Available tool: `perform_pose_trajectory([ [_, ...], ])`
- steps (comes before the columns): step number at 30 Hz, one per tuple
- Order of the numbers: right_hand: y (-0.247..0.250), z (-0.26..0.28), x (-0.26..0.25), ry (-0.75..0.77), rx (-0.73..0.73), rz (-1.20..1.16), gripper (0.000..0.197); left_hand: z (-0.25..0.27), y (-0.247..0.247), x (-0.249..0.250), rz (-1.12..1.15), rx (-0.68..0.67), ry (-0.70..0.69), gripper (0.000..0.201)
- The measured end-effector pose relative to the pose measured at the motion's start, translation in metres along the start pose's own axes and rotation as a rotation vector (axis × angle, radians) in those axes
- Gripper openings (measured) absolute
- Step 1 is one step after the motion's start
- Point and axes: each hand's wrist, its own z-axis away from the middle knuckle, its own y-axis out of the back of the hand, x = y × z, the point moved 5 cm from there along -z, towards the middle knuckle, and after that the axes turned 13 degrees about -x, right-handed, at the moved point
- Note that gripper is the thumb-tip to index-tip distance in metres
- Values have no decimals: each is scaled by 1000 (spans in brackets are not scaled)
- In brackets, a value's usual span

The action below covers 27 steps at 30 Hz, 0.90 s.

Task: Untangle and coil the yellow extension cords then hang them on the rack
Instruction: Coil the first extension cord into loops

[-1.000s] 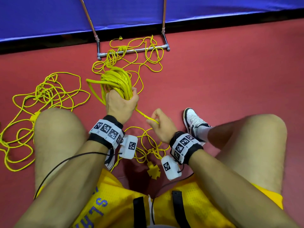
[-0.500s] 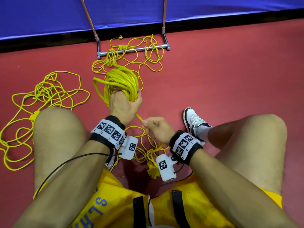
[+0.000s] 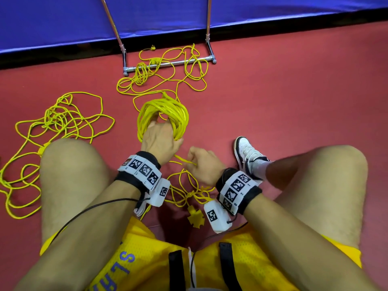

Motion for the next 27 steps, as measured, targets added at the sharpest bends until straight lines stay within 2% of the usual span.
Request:
perform_pose_trajectory([
  [2,-2,2,-5,-18,-72,85,16,-2,-4,-4,7,-53,32,20],
  [4,-2,4,-10,9,-133,170,13,-4,-14,-8,21,-167,57,24],
  [7,12,12,-18,114,-74,152,25,4,-28,-3,117,-378,7,18],
  [12,37,27,-27,274,171,136,36,20,-45,14,614,-687,-18,32],
  [13,39,29,-28,282,182,125,38,24,-49,17,748,-730,5,27],
  [14,41,30,-29,283,175,113,40,27,-52,21,919,-755,55,21],
  [15,42,30,-29,282,151,93,42,30,-56,22,1078,-787,134,24],
  [17,45,30,-28,276,74,62,44,37,-59,26,1217,-857,247,31],
  [19,47,31,-25,272,12,73,45,41,-57,31,1293,-901,234,31],
  [21,47,31,-22,254,-26,106,46,39,-54,29,1261,-927,154,40],
  [23,45,31,-20,221,-69,166,50,36,-50,28,1064,-940,46,66],
  [24,44,31,-20,205,-80,215,52,35,-51,27,985,-948,27,72],
  [27,47,32,-25,227,31,383,53,39,-52,29,783,-975,-18,68],
])
